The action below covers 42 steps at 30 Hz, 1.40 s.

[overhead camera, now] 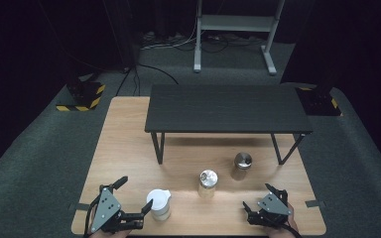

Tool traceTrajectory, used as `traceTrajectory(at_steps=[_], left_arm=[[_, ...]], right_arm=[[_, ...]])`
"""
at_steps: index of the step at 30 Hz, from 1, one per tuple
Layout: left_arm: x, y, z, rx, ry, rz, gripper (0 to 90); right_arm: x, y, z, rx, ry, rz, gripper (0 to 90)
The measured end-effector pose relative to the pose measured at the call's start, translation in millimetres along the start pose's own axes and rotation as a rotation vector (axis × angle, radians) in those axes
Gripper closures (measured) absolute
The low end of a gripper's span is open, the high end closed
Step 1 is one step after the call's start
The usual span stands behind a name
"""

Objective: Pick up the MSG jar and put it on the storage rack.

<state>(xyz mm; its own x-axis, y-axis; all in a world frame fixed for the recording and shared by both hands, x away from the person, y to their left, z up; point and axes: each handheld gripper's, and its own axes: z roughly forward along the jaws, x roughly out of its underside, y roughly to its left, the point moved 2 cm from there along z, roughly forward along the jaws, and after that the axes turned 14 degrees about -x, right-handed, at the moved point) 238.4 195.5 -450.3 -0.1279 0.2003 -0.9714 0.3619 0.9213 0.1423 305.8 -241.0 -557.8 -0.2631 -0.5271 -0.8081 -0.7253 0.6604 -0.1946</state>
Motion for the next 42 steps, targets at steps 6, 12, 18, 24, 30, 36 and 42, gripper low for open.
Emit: traceTrajectory(at_steps=[6,12,18,24,30,36,42], left_arm=[[0.3,-8.5,2.6,0.033,0.002,0.001,0.3],[2.9,-15.6,5.7,0.057,0.006,0.005,0.3],[6.8,-22.4,9.2,0.084,0.002,0.001,0.3],[12.8,-27.8,13.1,0.101,0.011,-0.003,0.3],[19.4,-31.2,17.8,0.116,0.017,0.001,0.3],[26.2,-32.7,21.5,0.125,0.03,0.001,0.3],[34.4,-33.1,25.1,0.131,0.049,0.004,0.3]], right_arm=[[0.0,0.1,-0.1,-0.001,-0.001,0.001,0.1],[0.1,-0.2,-0.2,-0.003,-0.003,0.004,0.2],[0.1,-0.4,-0.4,-0.003,-0.004,0.007,0.2],[0.1,-0.4,-0.2,-0.002,-0.003,0.006,0.2],[0.1,-0.5,-0.5,-0.002,-0.005,0.009,0.2],[0.1,-0.6,-0.5,-0.003,-0.006,0.01,0.2],[0.2,-1.2,-0.9,-0.004,-0.01,0.012,0.2]])
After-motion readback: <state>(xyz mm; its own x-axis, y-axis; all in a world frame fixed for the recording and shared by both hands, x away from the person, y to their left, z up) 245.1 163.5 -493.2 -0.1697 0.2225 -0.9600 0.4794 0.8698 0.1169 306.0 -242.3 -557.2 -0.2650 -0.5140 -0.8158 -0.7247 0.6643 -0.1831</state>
